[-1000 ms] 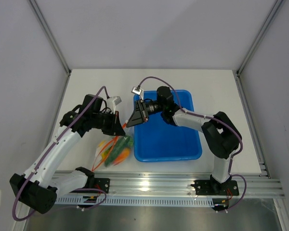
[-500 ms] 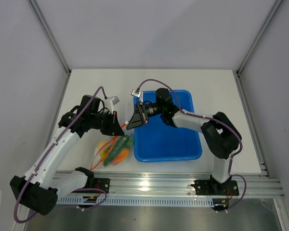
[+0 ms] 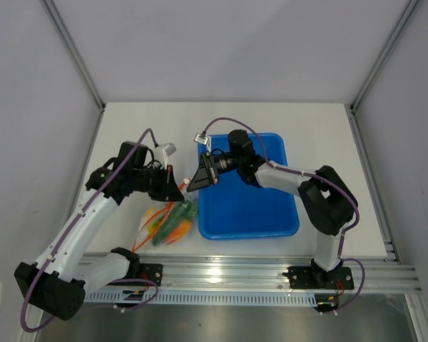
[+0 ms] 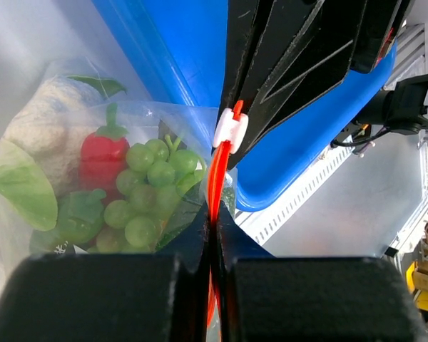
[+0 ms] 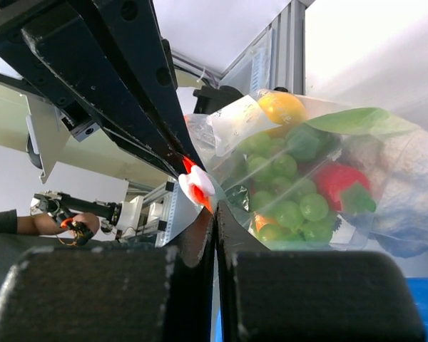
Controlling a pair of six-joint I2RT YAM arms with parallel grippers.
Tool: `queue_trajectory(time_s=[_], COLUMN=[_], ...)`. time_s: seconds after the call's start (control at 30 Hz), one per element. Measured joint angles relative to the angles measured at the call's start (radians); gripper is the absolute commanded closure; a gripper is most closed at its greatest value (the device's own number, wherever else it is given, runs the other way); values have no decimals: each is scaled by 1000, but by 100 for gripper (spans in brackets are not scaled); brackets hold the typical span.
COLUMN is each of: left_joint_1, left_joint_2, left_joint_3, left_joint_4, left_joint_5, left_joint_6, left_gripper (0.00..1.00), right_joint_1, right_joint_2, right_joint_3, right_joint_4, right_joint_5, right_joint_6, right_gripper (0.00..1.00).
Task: Place the food in the zip-top bag and seal the zipper
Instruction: Zip the zipper food storage bag at the center of the board.
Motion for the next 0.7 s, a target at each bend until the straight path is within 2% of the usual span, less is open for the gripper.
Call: queue_trajectory(time_s=[0.03, 0.07, 0.23, 0.4, 0.5, 0.57, 0.7], left_joint_1=[1, 1, 3, 4, 5, 5, 14], left_joint_2=[0, 0, 0, 2, 2, 2, 10], left_joint_3=[0, 0, 14, 80, 102, 109, 110], left_joint_4=[2, 4, 9, 18, 33, 45, 64], left_joint_5=[1, 3, 12, -14, -39, -47, -51], left_joint_6=[0, 0, 0, -12, -21, -31, -38], left_gripper=[93, 80, 36, 35, 41, 50, 54], right_joint_1=[0, 0, 0, 2, 2, 2, 2], right_joint_2=[0, 0, 0, 0, 0, 0, 0], right_joint_3=[5, 9, 31, 41, 45, 46, 46], right_joint_4=[-5, -9, -32, -72, -105, -118, -130], right_joint_5=[0, 0, 0, -1, -1, -1, -1], right_joint_6=[-2, -2, -9, -32, -52, -59, -68], right_gripper=[100, 100, 100, 100, 100, 100, 100])
